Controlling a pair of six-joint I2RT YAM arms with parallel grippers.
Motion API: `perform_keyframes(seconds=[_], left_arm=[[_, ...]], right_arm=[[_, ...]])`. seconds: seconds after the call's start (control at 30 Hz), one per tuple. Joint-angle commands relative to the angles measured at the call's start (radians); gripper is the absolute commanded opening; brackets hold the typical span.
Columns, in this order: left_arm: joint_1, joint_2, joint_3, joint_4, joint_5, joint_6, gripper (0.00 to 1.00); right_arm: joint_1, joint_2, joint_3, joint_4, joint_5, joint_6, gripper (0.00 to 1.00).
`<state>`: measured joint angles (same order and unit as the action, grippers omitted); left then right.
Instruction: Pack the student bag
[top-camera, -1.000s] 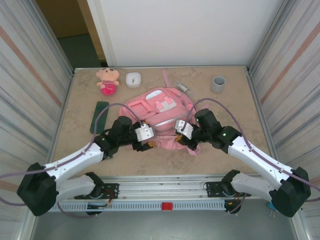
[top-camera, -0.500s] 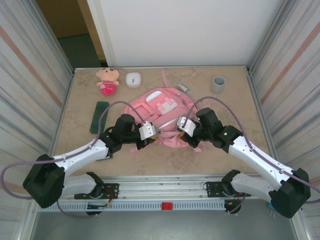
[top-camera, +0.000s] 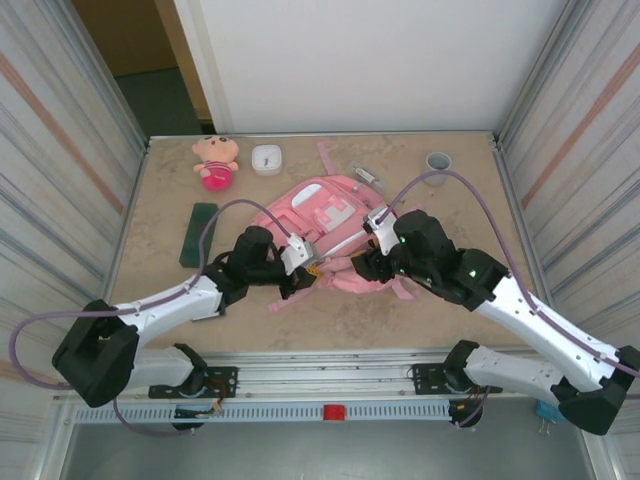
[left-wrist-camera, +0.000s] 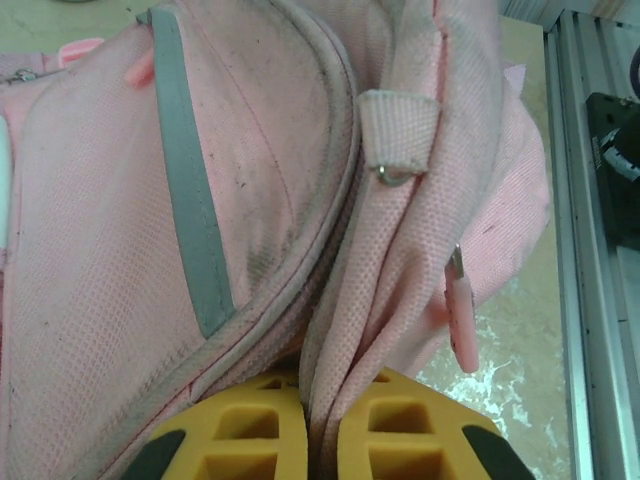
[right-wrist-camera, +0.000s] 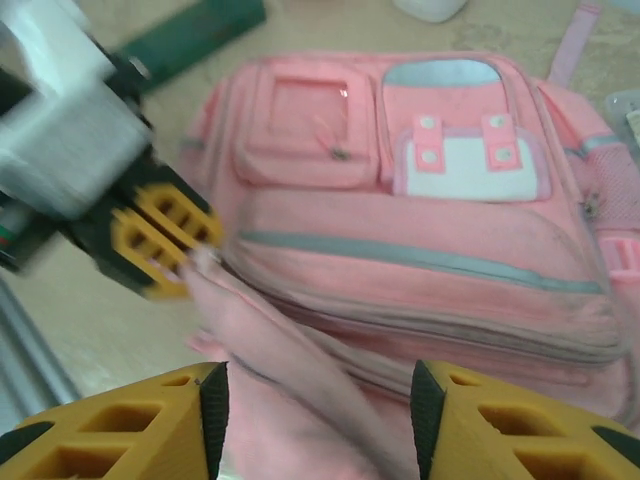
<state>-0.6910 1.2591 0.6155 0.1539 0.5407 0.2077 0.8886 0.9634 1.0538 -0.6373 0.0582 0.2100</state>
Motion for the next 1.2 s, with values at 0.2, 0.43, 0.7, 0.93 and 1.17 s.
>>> perform_keyframes(seconds=[0.2,0.43,0.7,0.93,1.17], left_arm=[[-0.005,0.026,0.100,-0.024,0.087,-0.150,0.00],[-0.005,0.030,0.104,-0.019,0.112,-0.163,0.00],[-0.005,0.021,0.104,-0.013,0.151,-0.170,0.00],[-0.005,0.017,0.102,0.000,0.156,-0.182,0.00],[-0.005,0.022,0.104,-0.001,0.153,-0.182,0.00]], right_arm=[[0.239,0.124,0.031,-0.059,0.221,0.655,0.51],[0.251,0.289,0.021,-0.034,0.277,0.764,0.51],[0.241,0.351,0.002,-0.005,0.396,0.774,0.45],[0.239,0.369,-0.008,-0.060,0.480,0.782,0.22],[0.240,0.358,-0.008,-0.105,0.527,0.795,0.23]])
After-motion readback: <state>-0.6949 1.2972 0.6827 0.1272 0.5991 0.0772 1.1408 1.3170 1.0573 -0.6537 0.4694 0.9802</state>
